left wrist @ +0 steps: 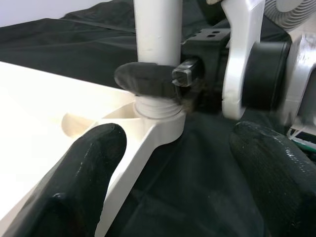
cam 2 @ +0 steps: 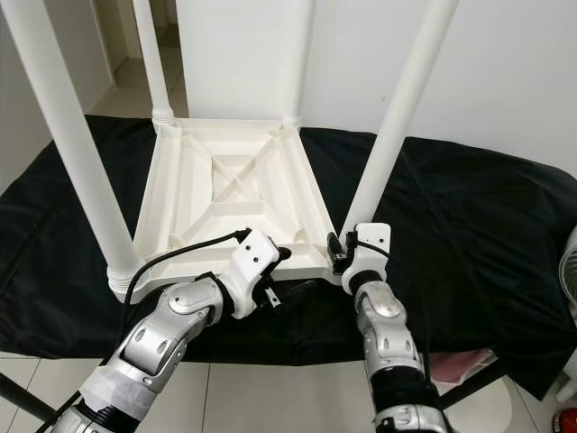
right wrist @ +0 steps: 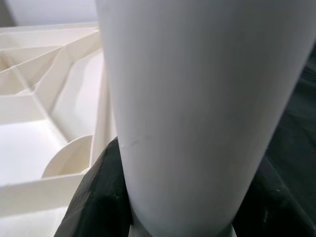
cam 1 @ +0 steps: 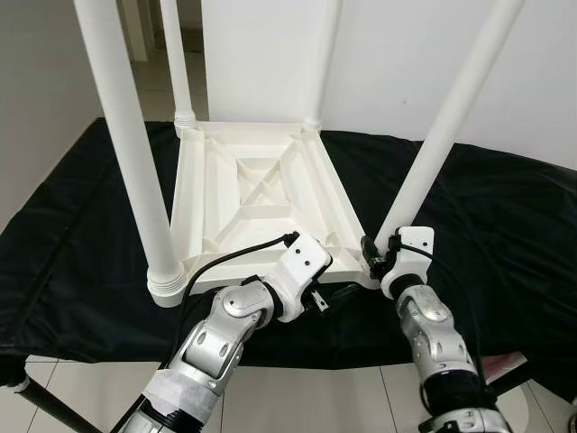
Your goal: Building children table
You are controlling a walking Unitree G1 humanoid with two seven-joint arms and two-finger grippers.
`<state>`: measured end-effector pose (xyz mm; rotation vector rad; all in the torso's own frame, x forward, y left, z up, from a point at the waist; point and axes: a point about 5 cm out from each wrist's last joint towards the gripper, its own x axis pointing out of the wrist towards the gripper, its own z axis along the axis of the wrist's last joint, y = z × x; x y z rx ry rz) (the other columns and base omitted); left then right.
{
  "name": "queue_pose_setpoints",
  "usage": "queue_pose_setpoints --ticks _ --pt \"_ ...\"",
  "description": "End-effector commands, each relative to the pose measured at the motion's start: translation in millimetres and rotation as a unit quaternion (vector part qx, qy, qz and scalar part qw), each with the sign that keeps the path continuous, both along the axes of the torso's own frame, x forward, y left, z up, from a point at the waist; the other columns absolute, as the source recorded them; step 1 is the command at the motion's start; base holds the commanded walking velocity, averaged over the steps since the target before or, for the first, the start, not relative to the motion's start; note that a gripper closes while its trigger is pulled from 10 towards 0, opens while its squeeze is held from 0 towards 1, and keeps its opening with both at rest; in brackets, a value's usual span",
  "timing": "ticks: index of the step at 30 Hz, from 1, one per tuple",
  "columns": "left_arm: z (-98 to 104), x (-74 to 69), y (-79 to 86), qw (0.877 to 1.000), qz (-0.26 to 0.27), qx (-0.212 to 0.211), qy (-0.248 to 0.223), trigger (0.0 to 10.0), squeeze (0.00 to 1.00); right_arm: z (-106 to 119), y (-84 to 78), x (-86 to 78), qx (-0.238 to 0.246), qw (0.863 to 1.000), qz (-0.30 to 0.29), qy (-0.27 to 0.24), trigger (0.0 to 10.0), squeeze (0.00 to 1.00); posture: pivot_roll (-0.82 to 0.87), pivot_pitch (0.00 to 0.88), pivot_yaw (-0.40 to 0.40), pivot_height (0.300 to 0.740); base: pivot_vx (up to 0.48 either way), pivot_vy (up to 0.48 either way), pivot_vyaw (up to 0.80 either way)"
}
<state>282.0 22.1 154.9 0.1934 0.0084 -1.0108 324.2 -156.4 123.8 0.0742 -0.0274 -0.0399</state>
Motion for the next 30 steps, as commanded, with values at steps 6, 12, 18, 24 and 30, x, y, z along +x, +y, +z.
queue_pose_setpoints --ticks 6,12,18,24,30 --pt "-1.7 0.2 -0.3 1.0 0.009 0.005 -0.002 10.0 0.0 -12.1 16.0 -6.5 0.023 0.999 -0.016 0.034 10.0 0.0 0.04 0.02 -0.052 0.74 0.0 0.0 0.0" --pt "-2.7 -0.9 0.1 1.0 0.009 0.006 -0.002 10.0 0.0 -5.0 14.0 -7.2 0.029 0.999 0.005 0.013 10.0 1.0 0.04 0.019 -0.055 0.74 0.0 0.0 0.0" --pt "-3.0 -1.5 0.2 1.0 0.011 0.005 0.0 10.0 0.0 8.6 7.8 -7.2 0.026 0.998 0.051 -0.02 10.0 1.0 0.04 0.029 -0.058 0.74 0.0 0.0 0.0" --pt "-2.9 -0.9 1.6 1.0 0.014 0.005 0.001 10.0 0.0 18.1 5.0 -9.8 -0.003 0.992 0.123 -0.031 10.0 0.0 0.04 0.033 -0.057 0.74 0.0 0.0 0.0" --pt "-2.7 -0.4 2.2 1.0 0.015 0.006 0.001 10.0 0.0 23.1 5.8 -12.9 -0.021 0.985 0.169 -0.036 10.0 0.0 0.04 0.033 -0.057 0.74 0.0 0.0 0.0"
